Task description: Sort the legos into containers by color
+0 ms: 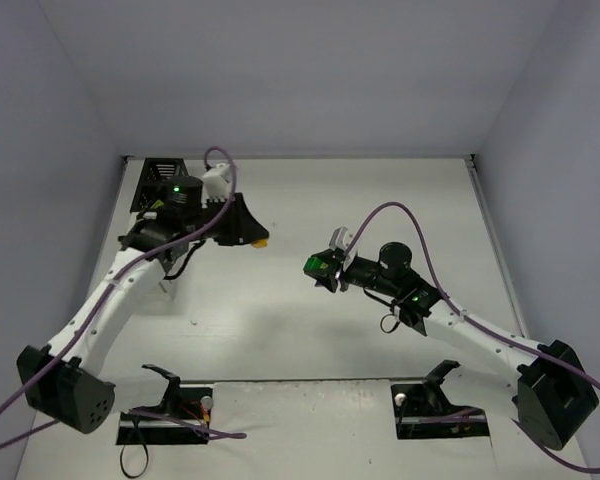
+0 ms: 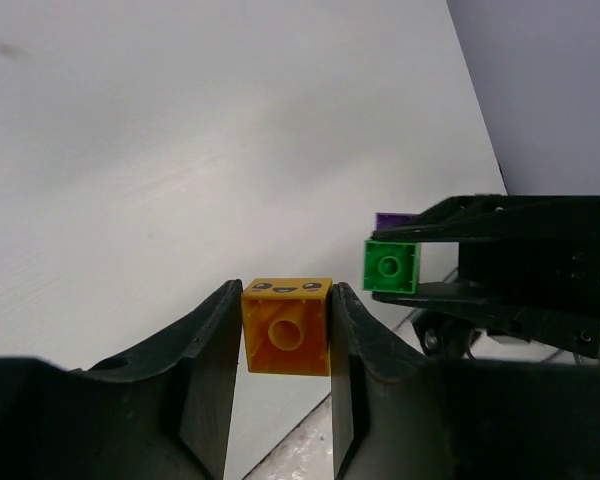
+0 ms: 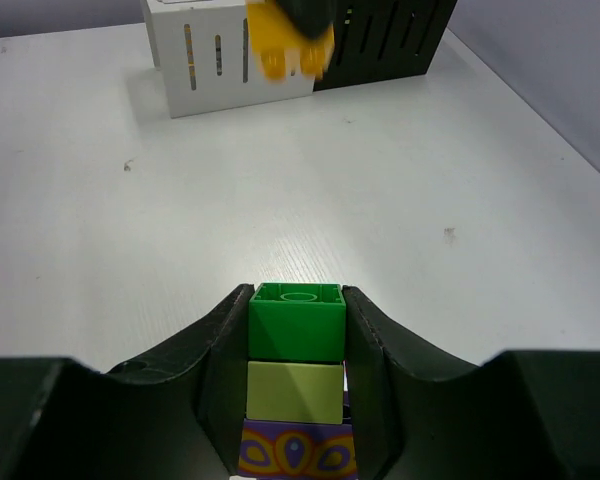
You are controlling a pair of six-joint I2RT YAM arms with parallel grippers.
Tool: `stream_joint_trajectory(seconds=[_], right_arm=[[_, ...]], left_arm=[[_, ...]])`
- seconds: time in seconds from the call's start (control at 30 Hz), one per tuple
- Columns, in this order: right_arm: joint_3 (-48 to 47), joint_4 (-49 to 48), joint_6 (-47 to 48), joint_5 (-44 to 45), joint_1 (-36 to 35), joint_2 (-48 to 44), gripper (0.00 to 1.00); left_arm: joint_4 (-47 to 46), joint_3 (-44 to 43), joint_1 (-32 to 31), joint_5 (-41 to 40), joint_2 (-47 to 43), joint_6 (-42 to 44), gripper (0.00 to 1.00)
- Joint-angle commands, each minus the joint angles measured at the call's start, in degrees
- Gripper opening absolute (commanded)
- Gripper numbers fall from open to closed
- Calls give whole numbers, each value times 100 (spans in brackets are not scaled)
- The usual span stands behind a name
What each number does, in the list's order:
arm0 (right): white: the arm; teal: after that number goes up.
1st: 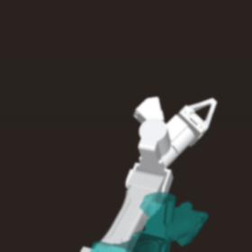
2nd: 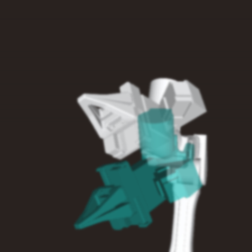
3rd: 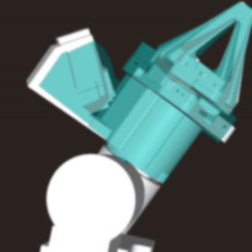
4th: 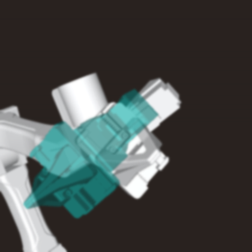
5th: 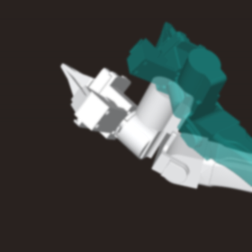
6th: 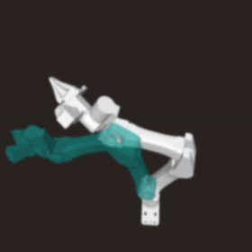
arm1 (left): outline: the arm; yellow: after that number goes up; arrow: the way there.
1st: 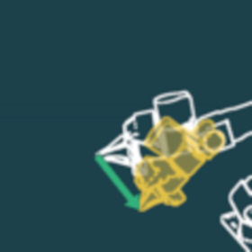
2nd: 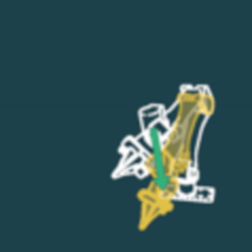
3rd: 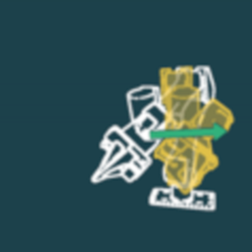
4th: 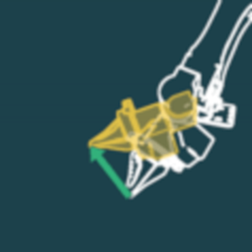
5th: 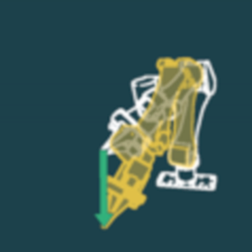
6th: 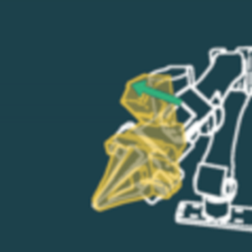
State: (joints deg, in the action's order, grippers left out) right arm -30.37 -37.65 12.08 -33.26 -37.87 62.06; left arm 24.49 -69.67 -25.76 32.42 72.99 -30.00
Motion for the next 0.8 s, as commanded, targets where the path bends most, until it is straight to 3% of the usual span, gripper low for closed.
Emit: stream_joint_trajectory(seconds=[0.0,0.13,0.17,0.27,0.43,0.57,0.77], right_arm=[[-92,-471,-12,-14,25,16,0],[-92,-463,-47,38,25,34,0],[-109,-463,-47,47,25,43,0],[-101,-454,-65,73,34,43,0],[-101,-436,-83,74,34,43,0],[-101,-410,-83,109,25,-10,0],[-92,-401,-83,126,34,-28,0]], left_arm=[[503,-258,561,-156,-689,345,3],[1485,-232,1125,-1595,-1190,539,3],[1619,-205,1239,-2286,-1243,530,3],[1927,5,1748,-3160,-1436,364,3],[1841,305,2548,-3681,-1507,223,3],[1524,454,3339,-3603,-1341,187,3],[1172,445,3533,-3954,-743,258,3]])
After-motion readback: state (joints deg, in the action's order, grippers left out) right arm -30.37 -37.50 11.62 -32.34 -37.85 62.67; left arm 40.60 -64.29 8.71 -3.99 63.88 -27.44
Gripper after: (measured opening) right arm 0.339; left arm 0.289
